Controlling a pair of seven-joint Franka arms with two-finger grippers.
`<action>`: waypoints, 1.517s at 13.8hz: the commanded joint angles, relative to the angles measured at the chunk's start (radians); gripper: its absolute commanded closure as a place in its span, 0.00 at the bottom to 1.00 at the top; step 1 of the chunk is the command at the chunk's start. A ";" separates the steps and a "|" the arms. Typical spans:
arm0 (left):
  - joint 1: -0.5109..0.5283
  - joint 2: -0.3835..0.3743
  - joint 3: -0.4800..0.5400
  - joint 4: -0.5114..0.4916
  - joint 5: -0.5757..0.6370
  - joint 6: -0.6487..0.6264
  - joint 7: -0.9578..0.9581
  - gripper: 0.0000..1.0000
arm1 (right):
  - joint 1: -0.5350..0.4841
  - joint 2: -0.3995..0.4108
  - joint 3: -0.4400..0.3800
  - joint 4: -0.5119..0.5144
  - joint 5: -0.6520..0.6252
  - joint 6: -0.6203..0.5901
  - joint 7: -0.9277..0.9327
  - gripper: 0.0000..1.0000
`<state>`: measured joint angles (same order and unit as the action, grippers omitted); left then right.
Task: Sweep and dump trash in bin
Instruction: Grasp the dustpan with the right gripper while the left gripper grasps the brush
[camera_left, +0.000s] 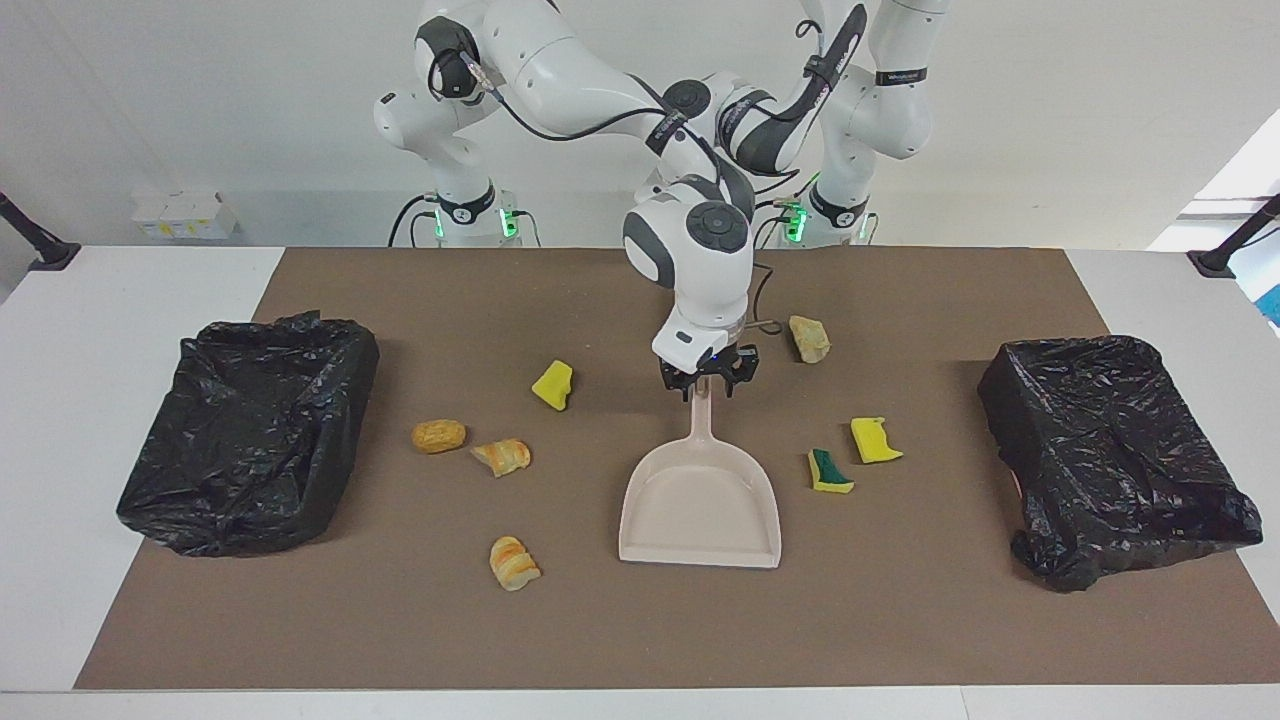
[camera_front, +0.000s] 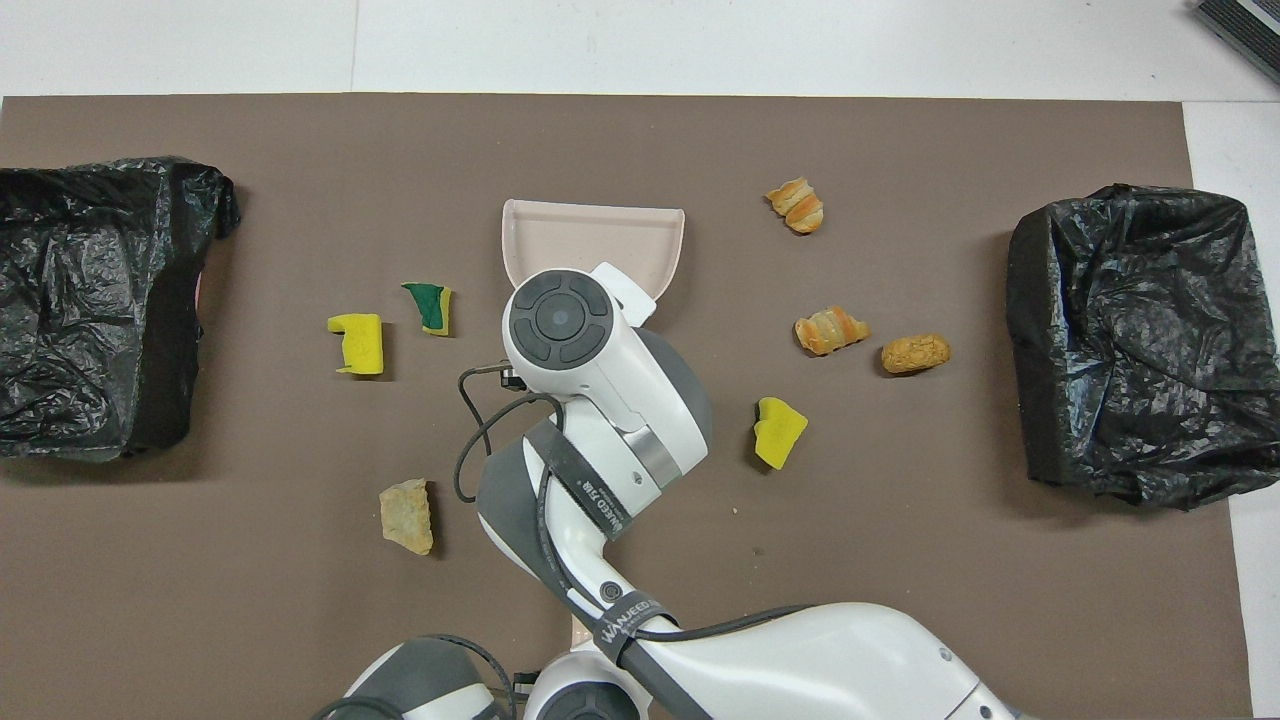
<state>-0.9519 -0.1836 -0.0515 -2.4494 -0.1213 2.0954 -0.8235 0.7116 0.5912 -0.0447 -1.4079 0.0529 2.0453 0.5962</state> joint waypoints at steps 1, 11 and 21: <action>0.060 -0.060 -0.002 0.015 0.031 -0.107 0.033 1.00 | -0.017 0.010 -0.004 0.015 -0.016 0.007 0.014 0.38; 0.341 -0.215 -0.007 0.006 0.164 -0.356 0.076 1.00 | -0.018 0.001 -0.004 -0.028 -0.015 0.020 0.001 1.00; 0.426 -0.171 -0.004 -0.068 0.131 -0.298 -0.326 1.00 | -0.072 -0.171 0.008 -0.069 0.005 -0.079 -0.299 1.00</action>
<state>-0.5438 -0.3656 -0.0464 -2.5007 0.0234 1.7708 -1.0344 0.6758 0.4837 -0.0501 -1.4211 0.0534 1.9824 0.4084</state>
